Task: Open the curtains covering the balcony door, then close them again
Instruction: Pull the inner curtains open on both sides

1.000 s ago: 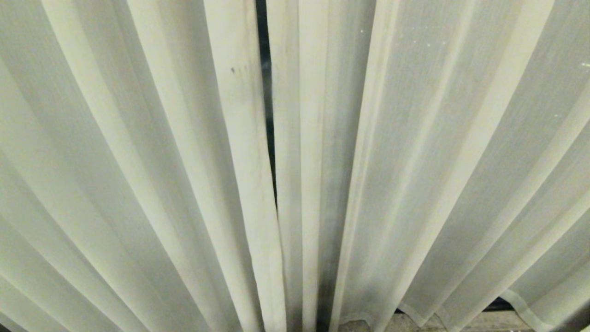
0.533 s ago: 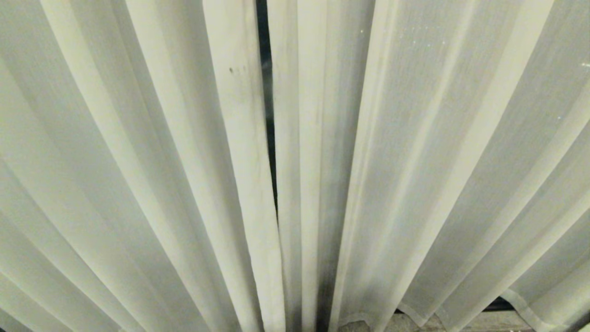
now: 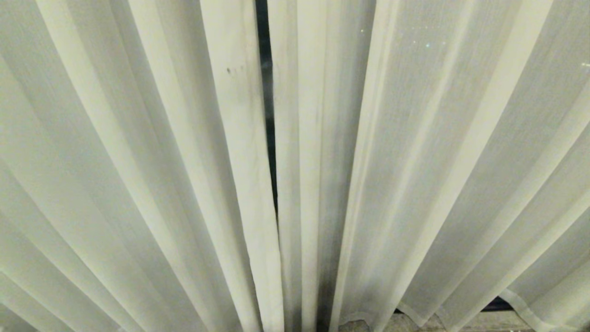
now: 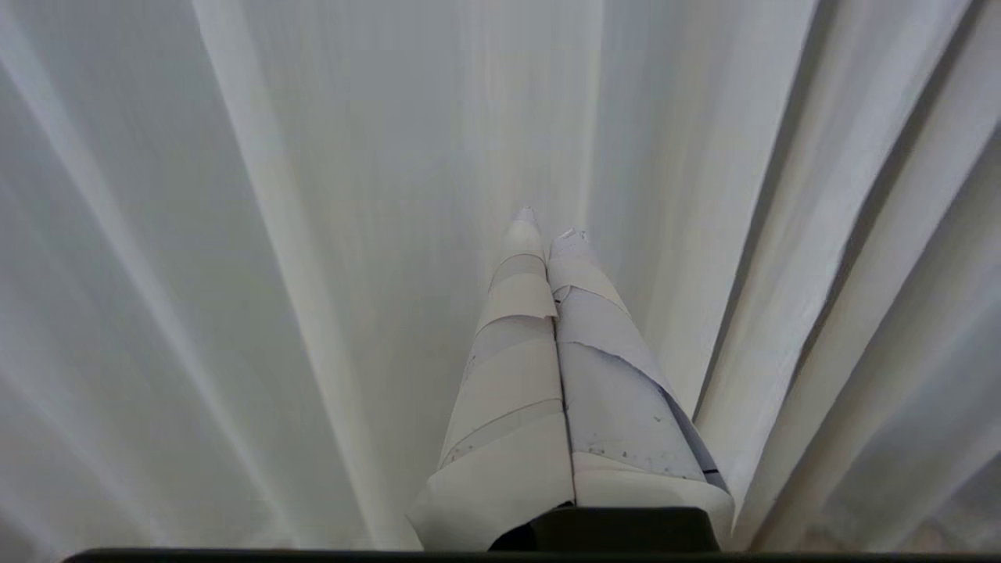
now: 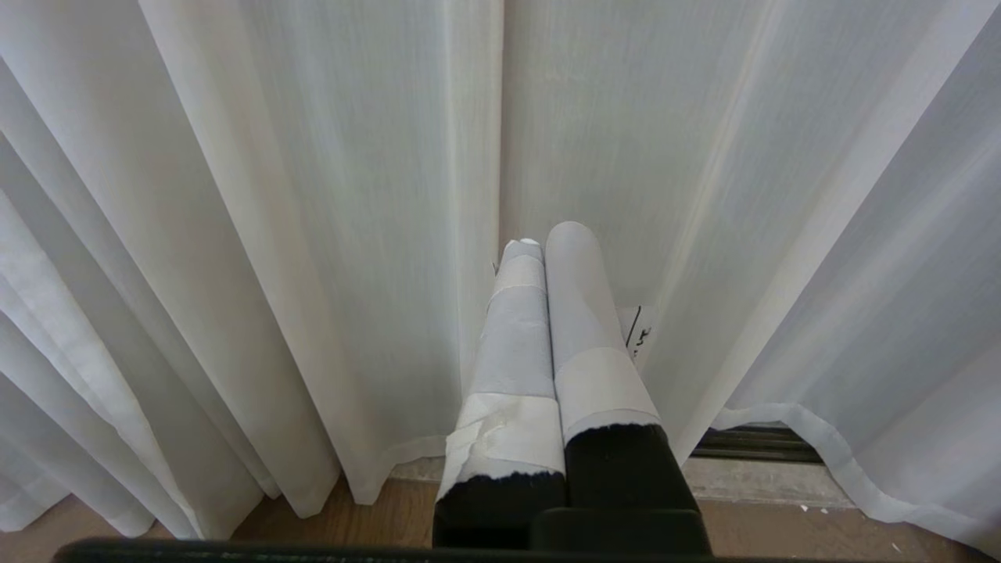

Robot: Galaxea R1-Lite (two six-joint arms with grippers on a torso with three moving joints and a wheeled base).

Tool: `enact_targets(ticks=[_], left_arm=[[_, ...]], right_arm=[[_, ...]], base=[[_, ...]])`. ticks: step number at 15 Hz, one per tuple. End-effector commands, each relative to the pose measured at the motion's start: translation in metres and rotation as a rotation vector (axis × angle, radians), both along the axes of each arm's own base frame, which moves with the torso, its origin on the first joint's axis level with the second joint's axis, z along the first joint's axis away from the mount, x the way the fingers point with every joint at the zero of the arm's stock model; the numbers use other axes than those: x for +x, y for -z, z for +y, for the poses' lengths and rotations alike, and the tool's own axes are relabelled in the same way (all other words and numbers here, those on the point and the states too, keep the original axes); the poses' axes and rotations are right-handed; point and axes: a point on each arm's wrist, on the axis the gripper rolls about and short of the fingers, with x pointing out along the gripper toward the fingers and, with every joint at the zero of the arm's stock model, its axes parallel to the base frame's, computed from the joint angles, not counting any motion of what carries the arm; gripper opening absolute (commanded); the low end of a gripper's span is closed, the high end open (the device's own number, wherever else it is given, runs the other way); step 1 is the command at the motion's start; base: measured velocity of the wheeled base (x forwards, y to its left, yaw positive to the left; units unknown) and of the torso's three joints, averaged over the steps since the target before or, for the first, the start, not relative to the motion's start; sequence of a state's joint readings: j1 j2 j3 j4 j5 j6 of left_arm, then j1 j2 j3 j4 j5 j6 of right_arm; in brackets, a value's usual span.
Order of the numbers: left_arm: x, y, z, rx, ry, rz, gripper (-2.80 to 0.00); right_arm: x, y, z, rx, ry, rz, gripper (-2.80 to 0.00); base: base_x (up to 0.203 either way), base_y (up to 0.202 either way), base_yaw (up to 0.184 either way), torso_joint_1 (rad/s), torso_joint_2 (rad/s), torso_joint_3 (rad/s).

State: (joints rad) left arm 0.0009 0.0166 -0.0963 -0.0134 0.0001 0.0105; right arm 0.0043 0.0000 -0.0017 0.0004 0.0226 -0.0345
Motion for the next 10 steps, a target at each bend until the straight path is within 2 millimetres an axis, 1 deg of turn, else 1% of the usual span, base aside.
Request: enact_targets(ticks=[1,4,7,8,9,10], left_arm=[[0.003,-0.022,0.000,-0.003,0.004,0.016,-2.80],[0.022,-0.072,0.000,-0.007,0.049,0.051,-2.80],[0.050,-0.129,-0.004,0.000,0.193,0.033,-2.80],[0.062,-0.151,-0.006,0.004,0.241,0.014,-2.80],[0.072,-0.170,-0.008,0.009,0.284,-0.004,0.00],[0.081,-0.184,-0.010,0.013,0.326,-0.013,0.00]], right_arm=[[0.000,0.000,0.000,-0.001,-0.001,0.001,-2.80],[0.000,0.000,0.000,-0.001,-0.001,0.001,-2.80],[0.000,0.000,0.000,-0.001,-0.001,0.001,-2.80],[0.000,0.000,0.000,-0.001,-0.001,0.001,-2.80],[0.000,0.000,0.000,-0.001,-0.001,0.001,-2.80],[0.000,0.000,0.000,-0.001,-0.001,0.001,-2.80]], base=[[0.000,0.000,0.000,0.000,0.00,0.000],[0.000,0.000,0.000,0.000,0.00,0.000],[0.000,0.000,0.000,0.000,0.00,0.000],[0.000,0.000,0.000,0.000,0.00,0.000],[0.000,0.000,0.000,0.000,0.00,0.000],[0.000,0.000,0.000,0.000,0.00,0.000]])
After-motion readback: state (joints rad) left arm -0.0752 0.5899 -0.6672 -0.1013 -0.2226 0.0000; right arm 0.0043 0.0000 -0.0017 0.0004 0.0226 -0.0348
